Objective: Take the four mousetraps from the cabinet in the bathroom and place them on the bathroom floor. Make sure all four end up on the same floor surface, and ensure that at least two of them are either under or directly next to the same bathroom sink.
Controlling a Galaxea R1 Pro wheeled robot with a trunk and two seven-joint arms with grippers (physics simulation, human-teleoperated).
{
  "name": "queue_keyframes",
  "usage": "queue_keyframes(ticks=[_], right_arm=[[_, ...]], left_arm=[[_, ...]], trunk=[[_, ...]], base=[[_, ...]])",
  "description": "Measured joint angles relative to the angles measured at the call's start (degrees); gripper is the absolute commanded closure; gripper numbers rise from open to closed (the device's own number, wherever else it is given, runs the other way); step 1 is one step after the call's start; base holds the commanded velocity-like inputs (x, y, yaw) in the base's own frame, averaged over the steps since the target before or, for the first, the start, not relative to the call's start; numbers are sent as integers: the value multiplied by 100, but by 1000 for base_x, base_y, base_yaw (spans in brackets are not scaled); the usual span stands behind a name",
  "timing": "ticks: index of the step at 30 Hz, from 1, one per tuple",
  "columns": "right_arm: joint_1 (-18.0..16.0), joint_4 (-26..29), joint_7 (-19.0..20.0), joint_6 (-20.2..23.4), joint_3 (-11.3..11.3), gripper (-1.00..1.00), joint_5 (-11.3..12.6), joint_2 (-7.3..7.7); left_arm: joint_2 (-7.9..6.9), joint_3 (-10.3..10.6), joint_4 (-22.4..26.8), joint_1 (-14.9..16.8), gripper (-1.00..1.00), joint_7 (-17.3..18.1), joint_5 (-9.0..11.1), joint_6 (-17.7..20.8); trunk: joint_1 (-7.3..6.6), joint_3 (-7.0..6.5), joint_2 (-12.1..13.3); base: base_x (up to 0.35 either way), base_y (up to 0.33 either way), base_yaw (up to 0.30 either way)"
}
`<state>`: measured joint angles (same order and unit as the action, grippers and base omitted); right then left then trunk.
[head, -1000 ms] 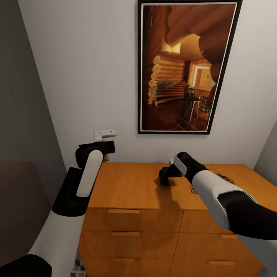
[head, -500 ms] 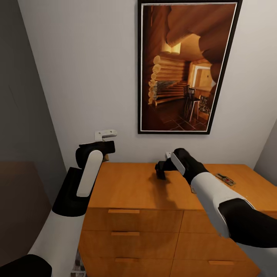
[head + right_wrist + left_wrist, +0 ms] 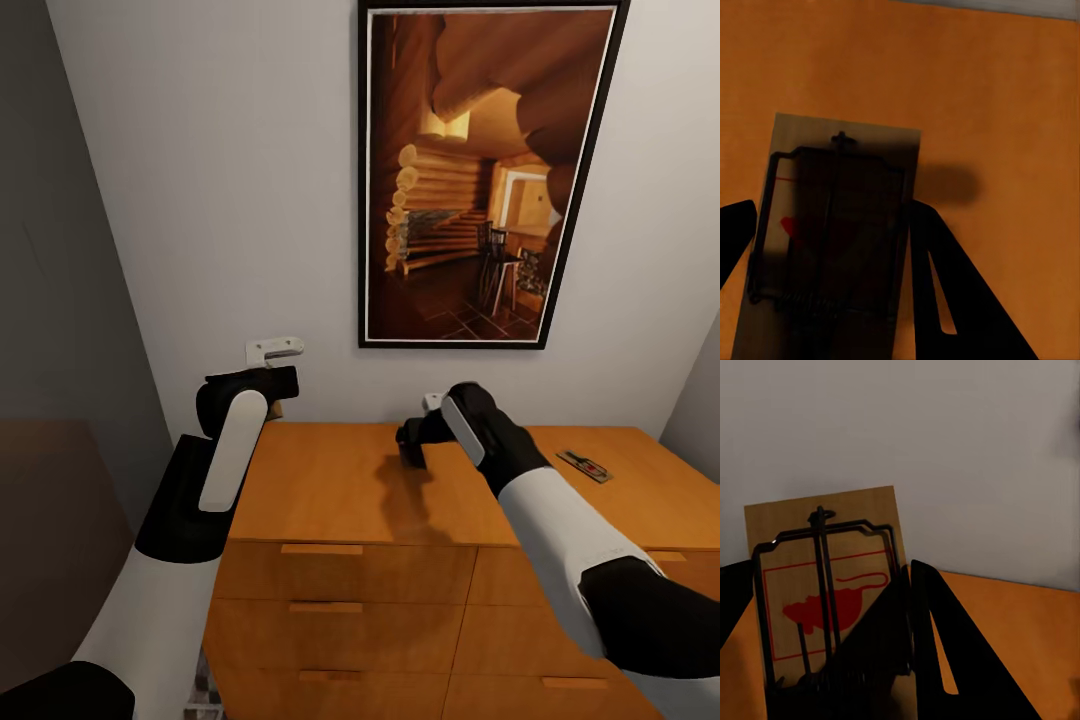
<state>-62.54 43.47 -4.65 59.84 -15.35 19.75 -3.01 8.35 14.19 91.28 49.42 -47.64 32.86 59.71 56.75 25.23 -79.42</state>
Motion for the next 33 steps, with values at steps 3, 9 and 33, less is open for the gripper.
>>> queue_keyframes(ticks=[3,9,33], right_arm=[[66,222,1,0,-2,100,4,15],[430,1090,7,-1,6,100,12,71],[1235,2940,16,0,23,100,115,462]], left_arm=[[0,0,0,0,100,0,0,0],[0,0,0,0,100,0,0,0],[-4,7,0,-9,100,0,0,0]], trunk=[[0,0,0],[0,0,0],[-131,-107,239]], base=[[0,0,0],[0,0,0],[0,0,0]])
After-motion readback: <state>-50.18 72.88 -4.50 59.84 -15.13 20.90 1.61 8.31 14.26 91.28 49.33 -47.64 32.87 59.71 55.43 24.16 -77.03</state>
